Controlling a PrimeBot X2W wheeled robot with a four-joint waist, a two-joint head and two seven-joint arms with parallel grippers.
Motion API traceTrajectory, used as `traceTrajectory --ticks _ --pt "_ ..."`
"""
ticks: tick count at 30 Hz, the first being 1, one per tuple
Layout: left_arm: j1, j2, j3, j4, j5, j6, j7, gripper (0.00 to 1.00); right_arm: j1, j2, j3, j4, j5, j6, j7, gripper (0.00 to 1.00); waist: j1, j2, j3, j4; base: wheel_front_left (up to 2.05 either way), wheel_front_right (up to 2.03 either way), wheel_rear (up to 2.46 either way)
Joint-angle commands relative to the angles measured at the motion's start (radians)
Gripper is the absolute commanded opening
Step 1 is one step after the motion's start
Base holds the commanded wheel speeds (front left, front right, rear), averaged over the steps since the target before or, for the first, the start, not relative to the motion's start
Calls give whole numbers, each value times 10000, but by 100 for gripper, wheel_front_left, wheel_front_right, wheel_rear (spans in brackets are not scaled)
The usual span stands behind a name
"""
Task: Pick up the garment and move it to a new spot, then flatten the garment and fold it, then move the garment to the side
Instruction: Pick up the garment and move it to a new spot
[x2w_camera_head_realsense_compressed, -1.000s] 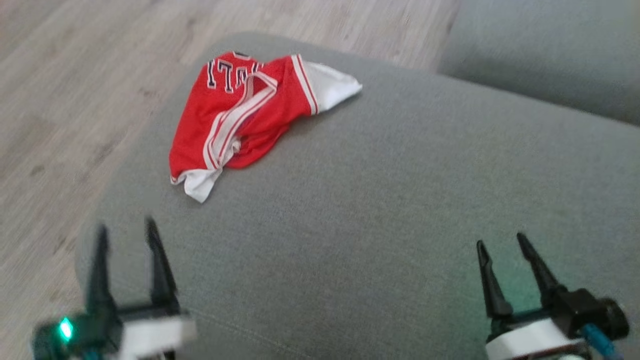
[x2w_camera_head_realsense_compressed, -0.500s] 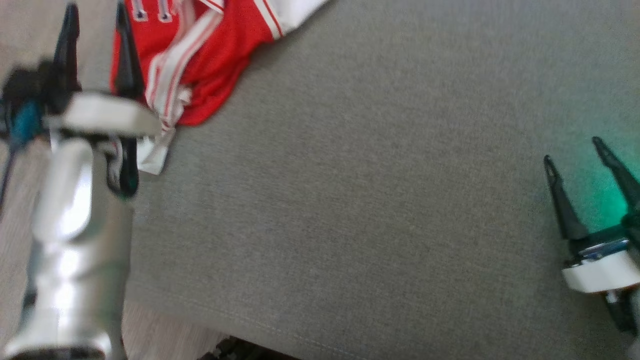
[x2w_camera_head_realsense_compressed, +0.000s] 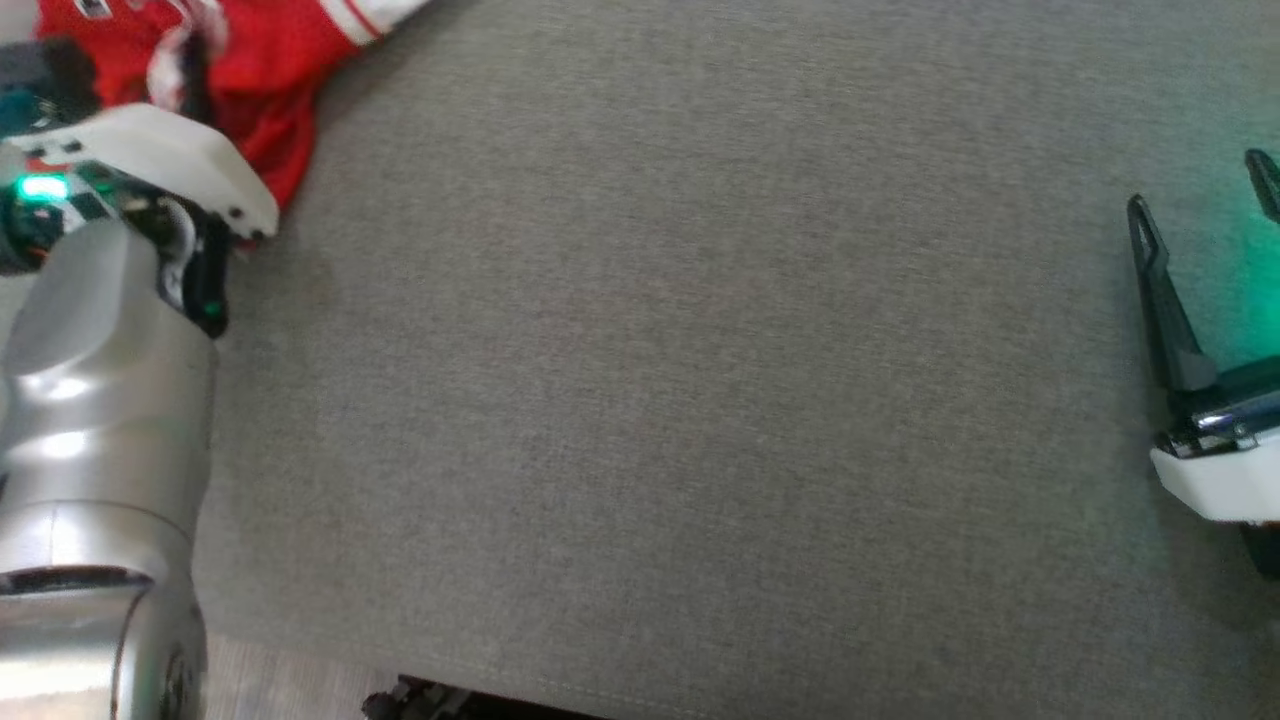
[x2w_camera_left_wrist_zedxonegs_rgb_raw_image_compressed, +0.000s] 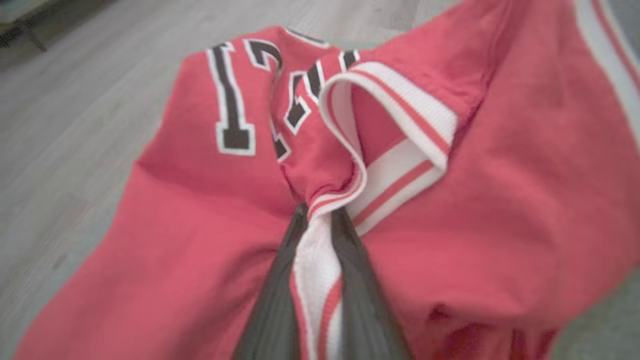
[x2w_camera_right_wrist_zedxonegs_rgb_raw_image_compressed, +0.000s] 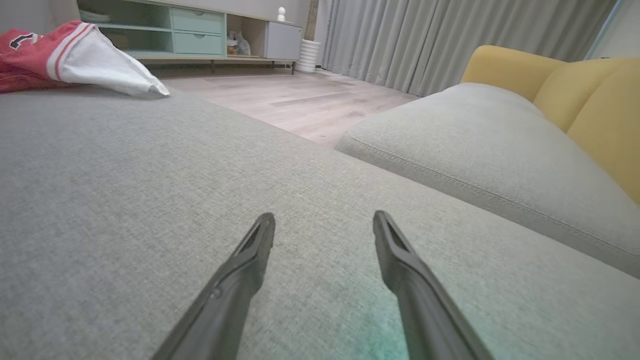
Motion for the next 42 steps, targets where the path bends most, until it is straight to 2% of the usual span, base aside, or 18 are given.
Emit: traceTrajectory --ticks 1,6,12,13,18,24,31,36,37,40,41,42 --pt "-189 640 173 -146 -52 -21 -422 0 274 -2 103 167 -21 -7 26 100 -1 0 -114 -196 0 0 0" --pt "-862 897 -211 -626 -96 -56 -1783 0 272 525 64 355 23 -7 26 100 -1 0 -965 -566 0 0 0" --pt "-1212 1178 -1083 -1830 -253 -60 -2324 0 425 1458 350 613 299 -7 26 100 -1 0 -2621 -1398 0 0 0" --pt "-1212 1178 -1083 -1830 -253 -60 -2324 0 425 1458 350 613 299 -7 26 100 -1 0 -2621 -1398 0 0 0" --pt "-1045 1409 -2233 -3307 -358 -61 -2264 0 870 2338 389 620 713 -7 26 100 -1 0 -3887 -2287 0 0 0" --pt "-453 1624 -3384 -5261 -872 -62 -1380 0 1353 2949 529 623 931 -7 26 100 -1 0 -4856 -3524 0 0 0" --pt "1002 1407 -4273 -7108 -1468 -52 -482 0 1504 3229 767 577 996 -7 26 100 -1 0 -5024 -4653 0 0 0" --pt "2454 1044 -4844 -7314 -1412 136 -730 0 1303 3362 896 559 1040 -7 26 100 -1 0 -4558 -5195 0 0 0" --pt "2922 916 -5189 -7030 -1024 342 -1225 0 1199 3408 986 601 1046 -7 26 100 -1 0 -4284 -5302 0 0 0" --pt "3582 607 -5702 -6159 -520 587 -2076 41 1016 3480 1165 720 1010 -7 26 100 -1 0 -3886 -5392 0 0 0" --pt "3724 479 -5838 -5842 -393 622 -2270 47 962 3502 1228 783 992 -7 26 100 -1 0 -3773 -5378 0 0 0" --pt "3840 322 -5910 -5546 -335 641 -2416 65 910 3523 1282 851 976 -7 26 100 -1 0 -3683 -5347 0 0 0"
